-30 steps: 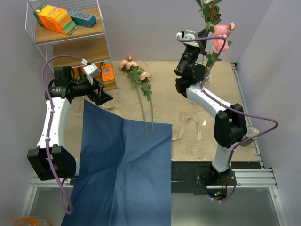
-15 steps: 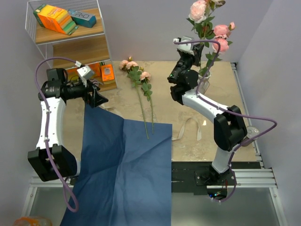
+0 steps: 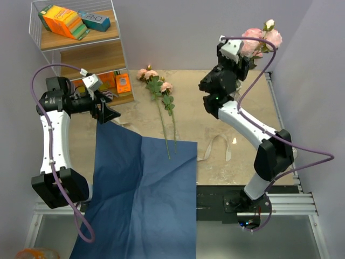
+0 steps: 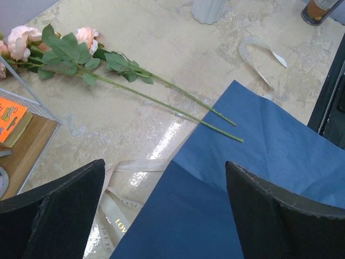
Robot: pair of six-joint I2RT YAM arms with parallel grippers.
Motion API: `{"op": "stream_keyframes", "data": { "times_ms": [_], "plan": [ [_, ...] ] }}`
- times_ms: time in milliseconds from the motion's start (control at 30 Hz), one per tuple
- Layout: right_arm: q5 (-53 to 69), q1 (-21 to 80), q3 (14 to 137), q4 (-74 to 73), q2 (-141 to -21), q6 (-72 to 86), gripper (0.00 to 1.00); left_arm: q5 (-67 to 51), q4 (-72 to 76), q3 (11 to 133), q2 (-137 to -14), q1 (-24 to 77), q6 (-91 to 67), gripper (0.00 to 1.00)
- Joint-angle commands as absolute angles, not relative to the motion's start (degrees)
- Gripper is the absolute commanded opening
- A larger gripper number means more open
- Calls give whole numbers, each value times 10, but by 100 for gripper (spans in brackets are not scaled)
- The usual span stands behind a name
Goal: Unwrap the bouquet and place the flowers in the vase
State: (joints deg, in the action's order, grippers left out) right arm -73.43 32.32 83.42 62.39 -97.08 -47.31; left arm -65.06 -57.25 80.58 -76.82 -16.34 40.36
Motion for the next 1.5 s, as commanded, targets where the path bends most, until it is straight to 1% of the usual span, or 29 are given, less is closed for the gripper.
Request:
{"op": "stream_keyframes", "data": {
  "times_ms": [0, 33, 67, 133, 200, 233, 267, 400, 467, 500, 600, 667, 767, 800, 833, 867, 933, 1000, 1033, 1067, 1100, 1133, 1200, 1233, 1267, 1333, 1367, 1400, 1467],
  "plan": [
    [-717, 305, 943, 101, -913, -48, 75, -686, -599, 835, -762, -170, 427, 98],
    [-667, 296, 965, -55, -908, 18, 76, -686, -599, 836, -761, -170, 427, 98],
    [-645, 289, 990, -92, -903, 55, 77, -686, -602, 836, -761, -169, 427, 98],
    [-604, 273, 1018, -173, -901, 94, 82, -686, -605, 838, -759, -170, 430, 98],
    [-568, 266, 1091, -228, -913, 112, 86, -688, -613, 839, -758, -170, 435, 98],
    [-562, 266, 1122, -287, -926, 119, 87, -689, -614, 842, -758, -170, 436, 98],
    [-534, 265, 1168, -305, -928, 123, 88, -691, -617, 845, -758, -170, 436, 97],
    [-456, 266, 1180, -330, -898, 135, 95, -697, -618, 853, -758, -170, 432, 97],
    [-438, 268, 1161, -322, -874, 132, 96, -700, -618, 855, -756, -170, 429, 97],
    [-439, 275, 1151, -303, -863, 86, 96, -700, -617, 856, -755, -169, 428, 97],
    [-461, 290, 1167, -237, -845, -21, 96, -693, -610, 860, -753, -170, 418, 97],
    [-459, 302, 1240, -247, -865, -51, 95, -690, -593, 858, -749, -170, 406, 97],
    [-528, 386, 1313, -250, -906, -125, 95, -682, -538, 846, -741, -170, 358, 97],
    [-551, 431, 1334, -257, -953, -169, 95, -678, -523, 838, -739, -170, 333, 99],
    [-596, 450, 1357, -265, -973, -185, 95, -665, -509, 835, -732, -170, 324, 99],
    [-606, 467, 1340, -248, -979, -212, 95, -658, -488, 833, -729, -170, 316, 99],
    [-599, 499, 1307, -243, -983, -199, 99, -634, -470, 831, -717, -170, 294, 99],
    [-494, 497, 1306, -304, -984, -60, 99, -620, -447, 831, -712, -169, 265, 99],
    [-450, 497, 1248, -315, -963, -24, 99, -606, -439, 831, -708, -170, 251, 99],
    [-365, 497, 1198, -297, -948, 33, 99, -599, -422, 830, -708, -170, 238, 99],
    [-320, 497, 1144, -274, -933, 45, 99, -594, -419, 833, -711, -170, 223, 99],
    [-282, 496, 1054, -229, -920, 52, 99, -592, -423, 836, -714, -170, 218, 99],
    [-265, 486, 1006, -221, -941, 89, 99, -592, -427, 844, -724, -170, 205, 99],
    [-254, 476, 988, -234, -980, 106, 99, -593, -437, 846, -727, -169, 206, 99],
    [-243, 454, 985, -246, -1006, 137, 92, -594, -443, 851, -730, -170, 207, 99],
    [-202, 436, 988, -279, -1051, 159, 89, -596, -460, 855, -737, -170, 216, 99],
    [-196, 429, 992, -290, -1096, 171, 86, -596, -463, 856, -736, -170, 223, 99],
    [-205, 428, 995, -297, -1114, 176, 84, -594, -466, 855, -732, -170, 230, 99],
    [-212, 422, 996, -292, -1153, 191, 77, -592, -465, 852, -727, -170, 234, 99]
  ]
}}
